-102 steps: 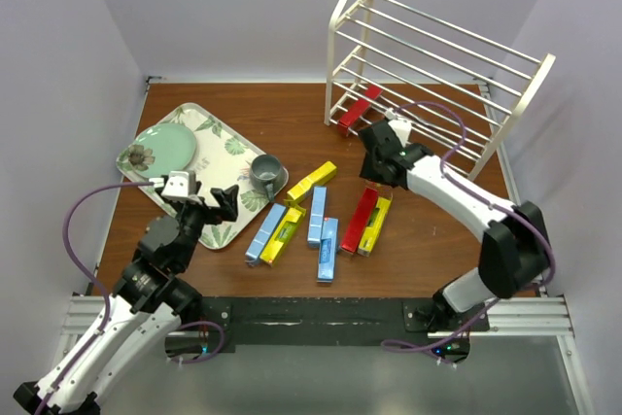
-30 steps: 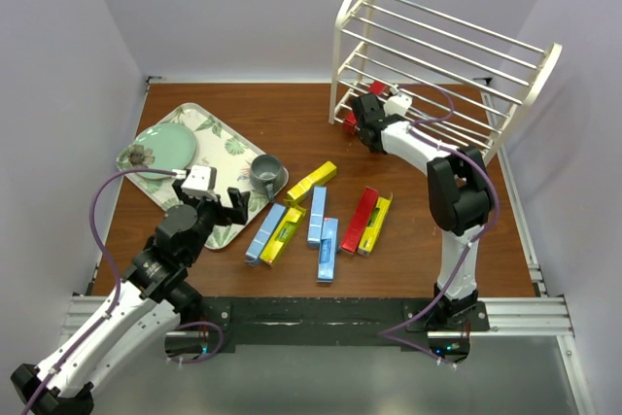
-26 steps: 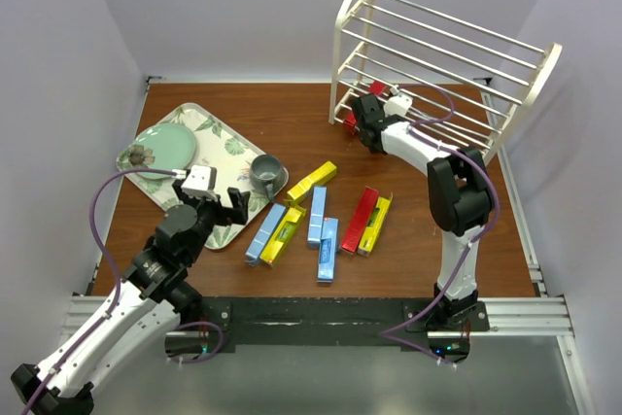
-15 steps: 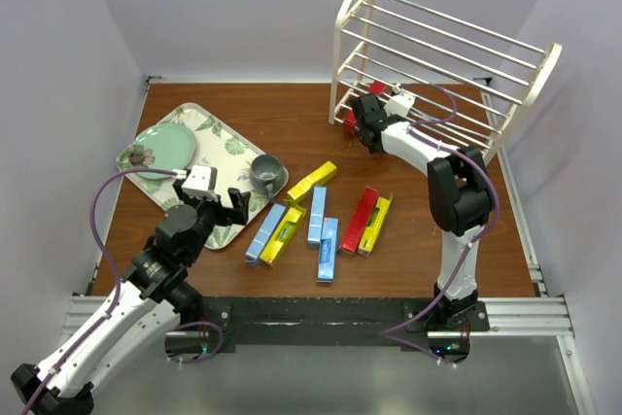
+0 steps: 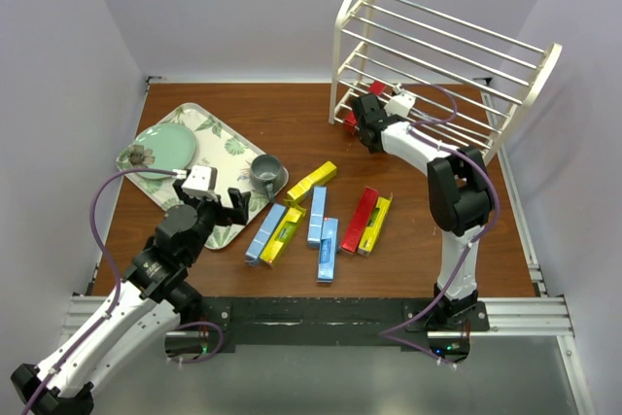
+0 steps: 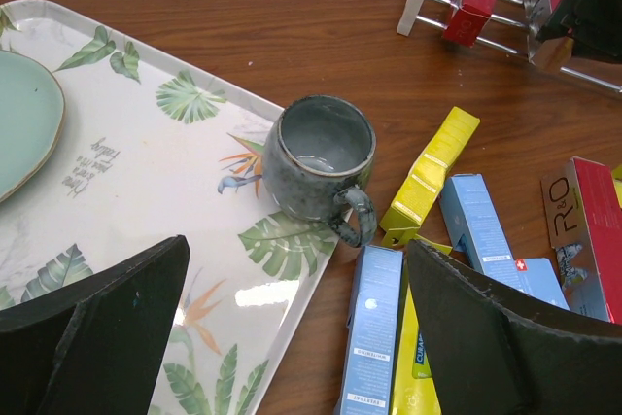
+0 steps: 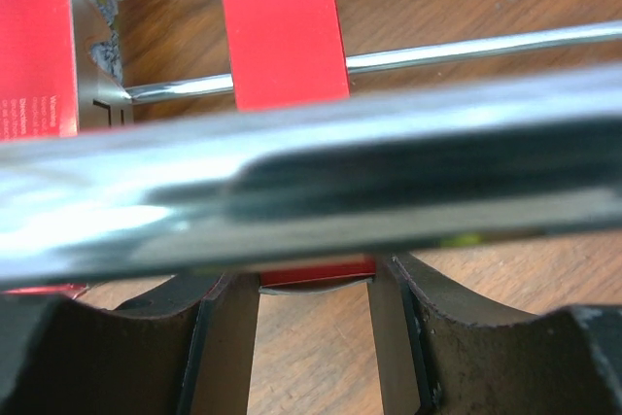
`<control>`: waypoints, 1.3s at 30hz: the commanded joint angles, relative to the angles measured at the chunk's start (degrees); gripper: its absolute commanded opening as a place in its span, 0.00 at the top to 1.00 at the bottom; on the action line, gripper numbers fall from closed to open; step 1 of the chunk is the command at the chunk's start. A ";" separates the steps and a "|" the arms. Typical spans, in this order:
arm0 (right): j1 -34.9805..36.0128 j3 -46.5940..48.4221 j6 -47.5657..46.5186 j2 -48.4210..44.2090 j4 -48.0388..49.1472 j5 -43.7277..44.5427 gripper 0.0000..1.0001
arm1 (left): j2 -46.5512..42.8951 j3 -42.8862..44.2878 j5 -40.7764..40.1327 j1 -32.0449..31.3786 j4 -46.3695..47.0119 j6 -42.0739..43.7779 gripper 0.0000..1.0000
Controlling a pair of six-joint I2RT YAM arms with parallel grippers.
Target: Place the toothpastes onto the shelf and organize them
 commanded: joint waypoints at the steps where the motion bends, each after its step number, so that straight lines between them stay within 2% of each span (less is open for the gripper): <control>1: -0.02 -0.72 5.59 -2.56 -1.33 5.47 0.65 | -0.12 2.19 0.43 -0.26 0.85 0.96 0.00; 5: -0.02 -1.95 6.39 -2.83 -0.89 5.82 0.65 | -0.12 2.10 0.61 -0.35 0.94 0.96 0.00; 11: -0.19 -2.31 2.44 -2.48 2.97 3.71 0.63 | -0.11 2.28 0.78 -0.26 1.02 1.05 0.00; 23: -0.37 -2.39 0.41 -2.48 3.95 3.89 0.53 | -0.29 2.19 0.52 -0.35 0.94 1.05 0.00; 27: -0.37 -2.48 0.32 -3.09 3.42 2.92 0.36 | -0.20 2.19 0.52 -0.35 0.94 1.05 0.00; 30: -0.28 -3.44 -0.11 -4.84 3.33 1.08 0.27 | -0.20 2.10 0.43 -0.35 1.11 1.05 0.00; 36: 0.60 -7.13 -2.05 -10.81 3.60 -4.28 0.14 | -0.11 2.37 -0.18 -0.26 0.94 1.14 0.00; 39: 2.00 -9.50 -3.28 -14.94 3.25 -7.53 0.10 | -0.20 2.45 -0.36 -0.35 0.94 1.14 0.00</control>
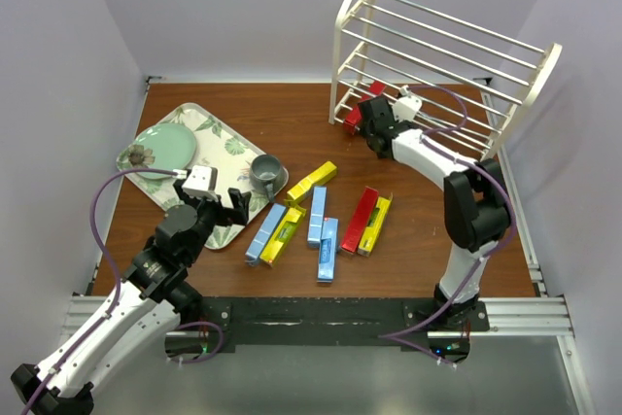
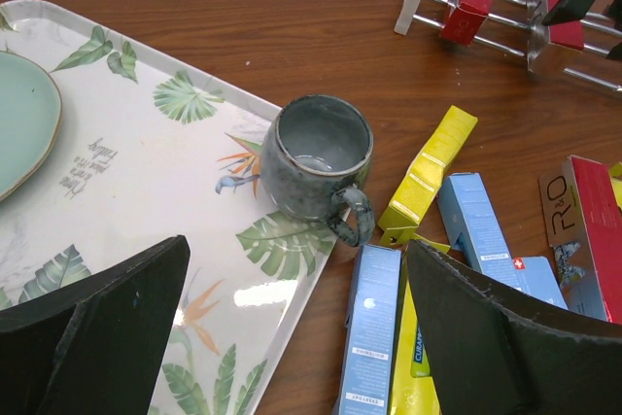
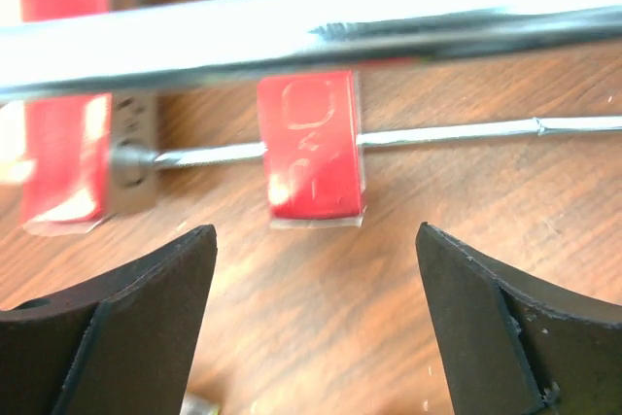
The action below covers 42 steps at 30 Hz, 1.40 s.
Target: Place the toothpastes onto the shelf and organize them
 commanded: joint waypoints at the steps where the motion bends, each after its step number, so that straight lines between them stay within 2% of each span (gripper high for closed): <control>1: 2.57 -2.93 -2.16 -7.61 0.80 -4.39 0.10 | -0.20 2.46 -0.80 -0.35 0.85 1.14 0.00; 5: 5.91 -6.88 -2.87 -12.97 -2.00 -8.08 0.09 | -0.20 2.72 -1.15 -0.26 0.67 1.14 0.00; 11: 12.85 -17.95 1.87 -23.51 -7.20 -10.63 0.09 | -0.03 2.90 -1.33 -0.35 0.67 1.14 0.00; 14: 17.68 -24.36 7.82 -28.95 -10.52 -10.64 0.09 | -0.03 2.98 -0.97 -0.26 0.67 1.14 0.00; 20: 28.67 -29.38 19.86 -35.39 -17.30 -8.18 0.11 | -0.12 2.90 -0.45 -0.26 0.85 1.05 0.00; 25: 36.76 -30.45 27.53 -35.31 -18.63 -7.03 0.16 | 0.06 3.07 -0.53 -0.35 0.50 0.70 0.00; 30: 41.33 -29.39 33.94 -30.22 -19.68 -7.03 0.22 | -0.20 3.07 -0.27 -0.35 0.50 0.70 0.00; 38: 42.22 -29.92 39.49 -27.66 -20.04 -2.55 0.35 | -0.91 3.07 -0.27 -0.26 0.14 0.44 0.00; 42: 42.31 -29.57 40.19 -25.56 -18.37 -2.38 0.37 | -0.82 3.07 -0.27 -0.44 0.14 0.44 0.00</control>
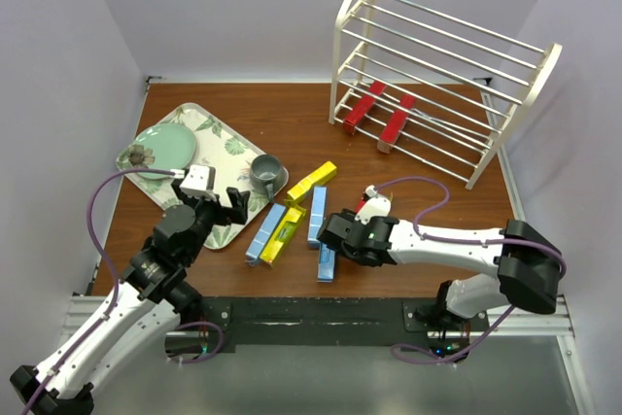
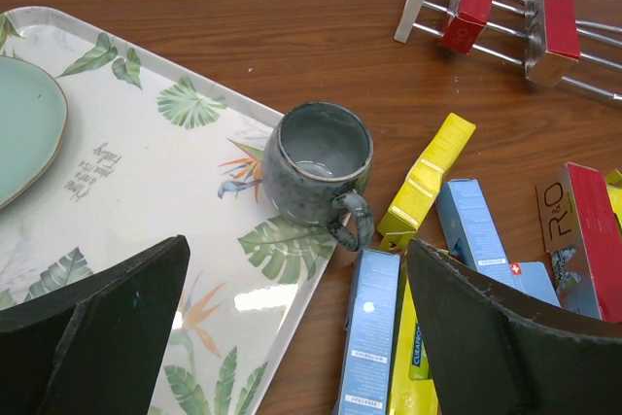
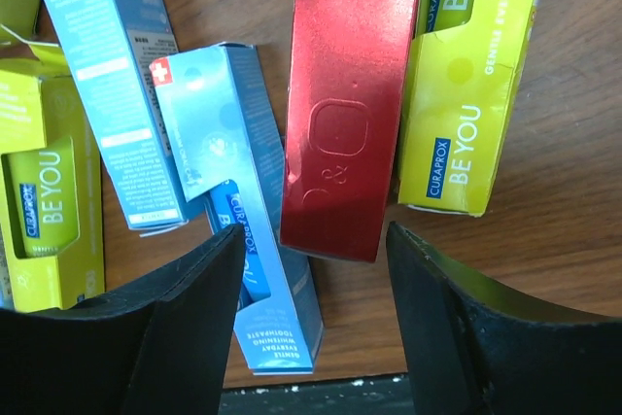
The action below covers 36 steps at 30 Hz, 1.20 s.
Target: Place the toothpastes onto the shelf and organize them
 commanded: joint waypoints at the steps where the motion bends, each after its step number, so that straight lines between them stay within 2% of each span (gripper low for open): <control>1: 0.32 0.51 4.39 2.16 0.39 4.55 0.39 | -0.38 2.33 0.12 -0.35 0.56 0.48 0.00; 12: 0.32 -0.19 8.09 5.16 -0.31 7.36 0.48 | -0.29 2.24 0.12 -0.79 0.82 0.66 0.00; 16: 0.23 -0.37 7.56 5.42 -0.67 7.81 0.56 | -0.29 2.15 0.12 -0.79 1.00 0.74 0.00; 18: 0.23 -0.11 6.34 5.68 -0.66 7.81 0.61 | -0.29 2.15 0.12 -0.79 1.00 0.74 0.00; 19: 0.32 0.24 5.63 6.03 -1.01 7.72 0.67 | -0.38 2.15 0.12 -0.79 1.00 0.74 0.00; 22: 0.32 2.70 2.21 6.12 -2.68 7.46 0.72 | -0.29 2.24 0.12 -0.79 1.00 0.83 0.00; 32: 0.41 14.56 -10.97 3.40 -10.33 7.01 0.73 | -0.12 2.24 -0.14 -0.79 1.09 0.83 0.00; 36: -1.43 15.63 -13.35 0.68 -11.30 7.20 0.76 | 0.06 2.33 -0.14 -0.88 1.00 0.92 0.00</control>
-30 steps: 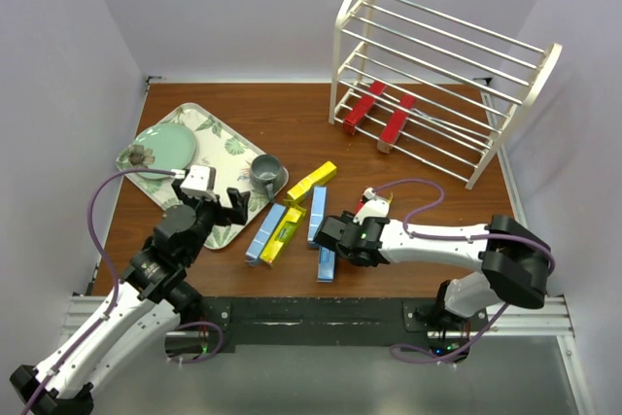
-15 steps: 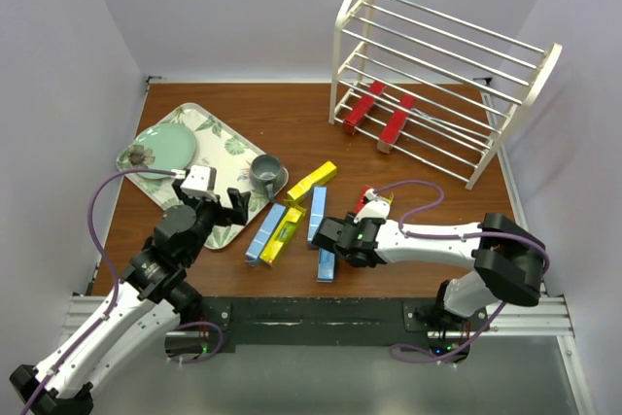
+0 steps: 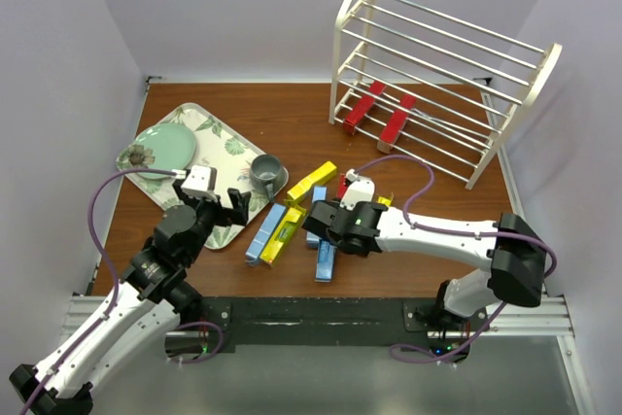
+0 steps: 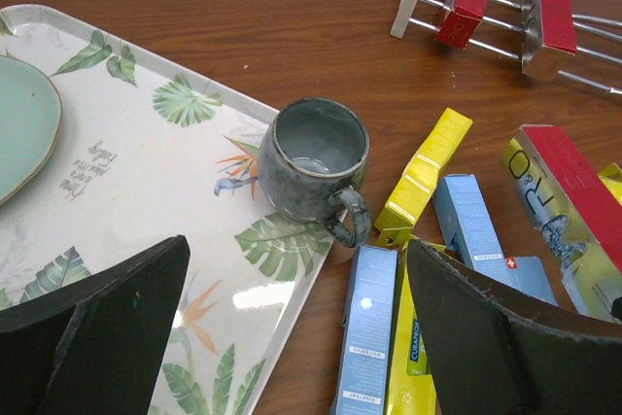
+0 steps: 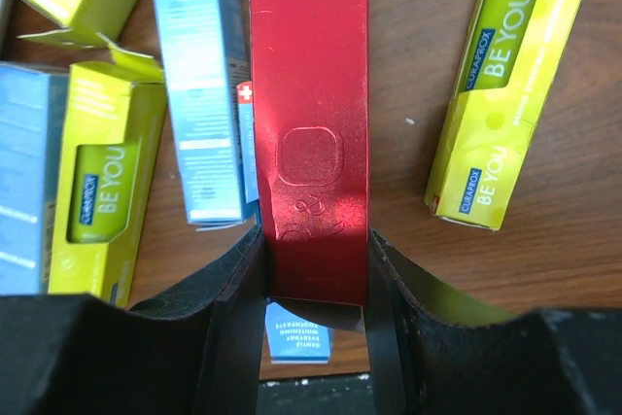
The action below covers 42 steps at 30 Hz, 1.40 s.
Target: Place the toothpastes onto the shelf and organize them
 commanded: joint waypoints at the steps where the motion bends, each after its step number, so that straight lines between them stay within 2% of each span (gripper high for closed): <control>1: -2.44 2.29 -4.81 -5.14 -3.45 3.21 0.76 | 0.06 2.33 -0.14 -0.20 1.28 0.90 0.00; 10: -17.28 -1.31 -15.25 -16.20 -3.37 3.21 0.78 | -0.03 2.33 -0.05 -0.29 1.28 0.81 0.00; 16: -27.65 -3.68 -22.81 -18.33 1.54 -0.21 0.78 | -0.29 2.42 0.21 -0.20 1.28 0.81 0.00; 33: -45.33 -1.93 -39.26 -6.12 20.17 -3.29 0.77 | 0.14 2.50 0.30 -0.20 0.93 0.81 0.00; 42: -53.68 -3.51 -44.01 -2.25 31.60 -6.72 0.77 | 0.85 2.59 0.30 -0.20 0.84 0.99 0.00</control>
